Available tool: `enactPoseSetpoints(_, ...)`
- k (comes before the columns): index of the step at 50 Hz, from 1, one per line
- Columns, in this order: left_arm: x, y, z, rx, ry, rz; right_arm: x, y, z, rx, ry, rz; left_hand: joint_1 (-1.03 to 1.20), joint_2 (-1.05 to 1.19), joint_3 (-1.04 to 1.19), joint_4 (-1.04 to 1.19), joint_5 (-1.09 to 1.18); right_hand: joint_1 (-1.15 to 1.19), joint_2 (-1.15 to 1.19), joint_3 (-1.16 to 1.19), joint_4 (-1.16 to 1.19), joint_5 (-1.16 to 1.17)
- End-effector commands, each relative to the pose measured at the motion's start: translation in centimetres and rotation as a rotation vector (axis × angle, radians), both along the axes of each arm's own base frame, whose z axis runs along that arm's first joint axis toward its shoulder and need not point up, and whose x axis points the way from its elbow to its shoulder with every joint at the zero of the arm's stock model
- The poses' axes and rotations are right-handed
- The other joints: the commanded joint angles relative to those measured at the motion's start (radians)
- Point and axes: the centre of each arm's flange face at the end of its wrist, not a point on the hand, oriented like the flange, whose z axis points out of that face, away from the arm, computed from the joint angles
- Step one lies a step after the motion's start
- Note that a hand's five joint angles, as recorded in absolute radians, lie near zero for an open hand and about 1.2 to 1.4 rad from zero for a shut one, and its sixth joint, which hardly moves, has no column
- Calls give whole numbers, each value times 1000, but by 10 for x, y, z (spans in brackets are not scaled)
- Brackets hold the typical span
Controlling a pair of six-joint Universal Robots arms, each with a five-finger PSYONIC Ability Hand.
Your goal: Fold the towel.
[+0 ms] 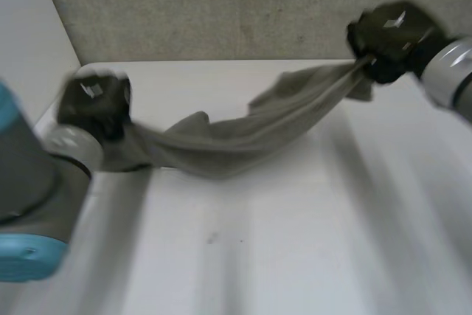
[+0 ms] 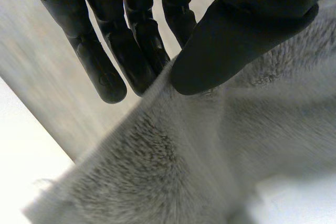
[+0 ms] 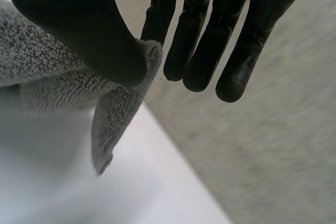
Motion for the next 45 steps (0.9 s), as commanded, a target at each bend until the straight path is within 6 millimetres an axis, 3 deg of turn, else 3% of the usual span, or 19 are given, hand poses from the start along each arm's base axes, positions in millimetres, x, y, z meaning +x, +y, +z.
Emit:
enactPoseSetpoints(1, 15, 30, 94, -170, 66, -9, -28, 40, 80, -170, -32, -48, 211, 180, 182, 182, 186, 454, 222, 211, 203, 246)
enactPoseSetpoints(3, 16, 35, 105, -178, 69, -26, -39, 58, 98, -180, -16, -67, 211, 180, 182, 182, 186, 454, 222, 211, 203, 246)
enactPoseSetpoints(5, 19, 37, 118, -175, 64, -40, -43, 62, 99, -163, 11, -74, 211, 180, 182, 182, 186, 454, 222, 211, 203, 246)
enactPoseSetpoints(9, 26, 29, 118, -140, 39, -23, -44, 62, 91, -123, 84, -65, 211, 180, 182, 182, 186, 454, 222, 211, 203, 246)
enactPoseSetpoints(15, 32, -15, 70, 28, -74, 3, -40, 39, 43, 37, 269, -44, 211, 180, 182, 182, 186, 454, 222, 211, 203, 246)
enactPoseSetpoints(19, 21, -43, 26, 142, -131, -25, -25, 21, 0, 150, 394, -12, 211, 180, 182, 182, 186, 454, 222, 211, 203, 246)
enactPoseSetpoints(20, 21, -43, 26, 143, -131, -25, -25, 21, 0, 151, 394, -12, 211, 180, 182, 182, 186, 454, 222, 211, 203, 246)
enactPoseSetpoints(22, 16, -54, 11, 174, -149, -34, -21, -1, -30, 212, 457, -33, 211, 180, 182, 182, 186, 454, 222, 211, 203, 246)
enactPoseSetpoints(24, 6, -77, -11, 191, -161, -47, -20, -13, -42, 233, 477, -50, 211, 180, 182, 182, 186, 454, 222, 211, 203, 246)
enactPoseSetpoints(31, -16, -123, -24, 21, -111, -106, -9, -65, -65, 149, 440, -114, 211, 180, 182, 182, 186, 454, 222, 211, 203, 246)
enactPoseSetpoints(36, -27, -149, 12, -297, -18, -112, 4, -100, -37, -121, 267, -199, 211, 180, 182, 182, 186, 454, 222, 211, 203, 246)
enactPoseSetpoints(37, -28, -154, 32, -434, 20, -99, 7, -108, -19, -229, 185, -232, 211, 180, 182, 182, 186, 454, 222, 211, 203, 246)
enactPoseSetpoints(38, -28, -154, 32, -436, 20, -99, 9, -111, 6, -347, 86, -261, 211, 180, 182, 182, 186, 454, 222, 211, 203, 246)
enactPoseSetpoints(39, -28, -154, 57, -577, 60, -86, 9, -111, 7, -348, 85, -261, 211, 180, 182, 182, 186, 454, 222, 211, 203, 246)
enactPoseSetpoints(40, -28, -149, 84, -715, 103, -75, 9, -108, 35, -466, -14, -278, 211, 180, 182, 182, 186, 454, 222, 211, 203, 246)
enactPoseSetpoints(41, -28, -149, 84, -716, 103, -75, 6, -100, 59, -567, -97, -292, 211, 180, 182, 182, 186, 454, 222, 211, 203, 246)
enactPoseSetpoints(42, -24, -141, 109, -836, 145, -55, 6, -100, 59, -568, -98, -292, 211, 180, 182, 182, 186, 454, 222, 211, 203, 246)
enactPoseSetpoints(43, -19, -133, 130, -937, 183, -28, 2, -91, 80, -661, -169, -299, 211, 180, 182, 182, 186, 454, 222, 211, 203, 246)
enactPoseSetpoints(45, -17, -126, 141, -995, 212, -19, -1, -80, 96, -736, -222, -295, 211, 180, 182, 182, 186, 454, 222, 211, 203, 246)
